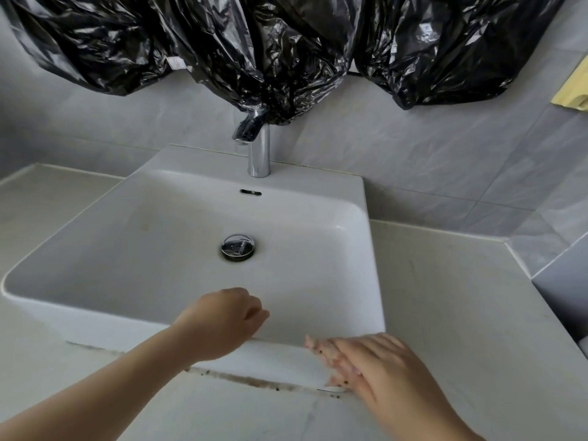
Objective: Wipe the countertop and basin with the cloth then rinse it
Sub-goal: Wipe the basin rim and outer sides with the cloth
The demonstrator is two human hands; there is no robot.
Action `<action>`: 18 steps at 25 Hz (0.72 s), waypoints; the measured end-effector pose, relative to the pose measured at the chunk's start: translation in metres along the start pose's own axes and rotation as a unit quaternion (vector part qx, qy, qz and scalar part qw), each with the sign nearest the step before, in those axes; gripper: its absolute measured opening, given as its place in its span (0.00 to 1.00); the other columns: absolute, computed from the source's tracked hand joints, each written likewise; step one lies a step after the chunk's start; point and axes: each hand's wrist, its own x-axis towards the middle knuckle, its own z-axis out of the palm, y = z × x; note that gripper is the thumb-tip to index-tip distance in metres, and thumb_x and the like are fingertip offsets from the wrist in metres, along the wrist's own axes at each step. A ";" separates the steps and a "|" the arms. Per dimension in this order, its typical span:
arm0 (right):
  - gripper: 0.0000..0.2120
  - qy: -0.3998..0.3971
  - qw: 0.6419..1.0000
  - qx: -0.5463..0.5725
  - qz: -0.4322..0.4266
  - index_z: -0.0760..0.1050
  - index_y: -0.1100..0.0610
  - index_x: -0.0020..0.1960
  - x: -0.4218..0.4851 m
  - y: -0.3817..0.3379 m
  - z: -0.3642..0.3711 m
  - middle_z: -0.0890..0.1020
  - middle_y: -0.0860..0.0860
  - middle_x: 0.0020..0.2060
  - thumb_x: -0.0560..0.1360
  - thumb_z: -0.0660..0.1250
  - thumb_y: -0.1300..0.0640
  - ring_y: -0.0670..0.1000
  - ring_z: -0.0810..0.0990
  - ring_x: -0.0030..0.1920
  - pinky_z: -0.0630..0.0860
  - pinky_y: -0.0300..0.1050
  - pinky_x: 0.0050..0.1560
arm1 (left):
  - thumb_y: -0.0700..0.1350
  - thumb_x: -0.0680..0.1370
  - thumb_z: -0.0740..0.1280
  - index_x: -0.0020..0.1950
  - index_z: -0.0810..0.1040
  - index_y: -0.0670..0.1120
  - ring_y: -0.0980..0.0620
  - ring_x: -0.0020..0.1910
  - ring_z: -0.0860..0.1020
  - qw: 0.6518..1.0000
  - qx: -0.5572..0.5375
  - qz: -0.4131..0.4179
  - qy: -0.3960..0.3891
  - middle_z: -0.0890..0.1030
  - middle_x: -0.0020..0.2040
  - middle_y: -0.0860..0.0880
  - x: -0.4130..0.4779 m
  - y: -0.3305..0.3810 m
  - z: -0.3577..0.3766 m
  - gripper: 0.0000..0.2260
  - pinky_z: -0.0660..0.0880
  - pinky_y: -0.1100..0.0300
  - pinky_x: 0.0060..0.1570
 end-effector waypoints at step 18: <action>0.12 -0.073 0.994 0.056 0.058 0.73 0.49 0.35 0.118 -0.153 0.063 0.78 0.40 0.26 0.67 0.55 0.43 0.41 0.76 0.25 0.58 0.35 0.21 | 0.57 0.75 0.57 0.40 0.79 0.59 0.61 0.31 0.75 0.955 0.022 0.174 0.237 0.78 0.33 0.62 -0.072 -0.154 -0.015 0.11 0.70 0.69 0.28</action>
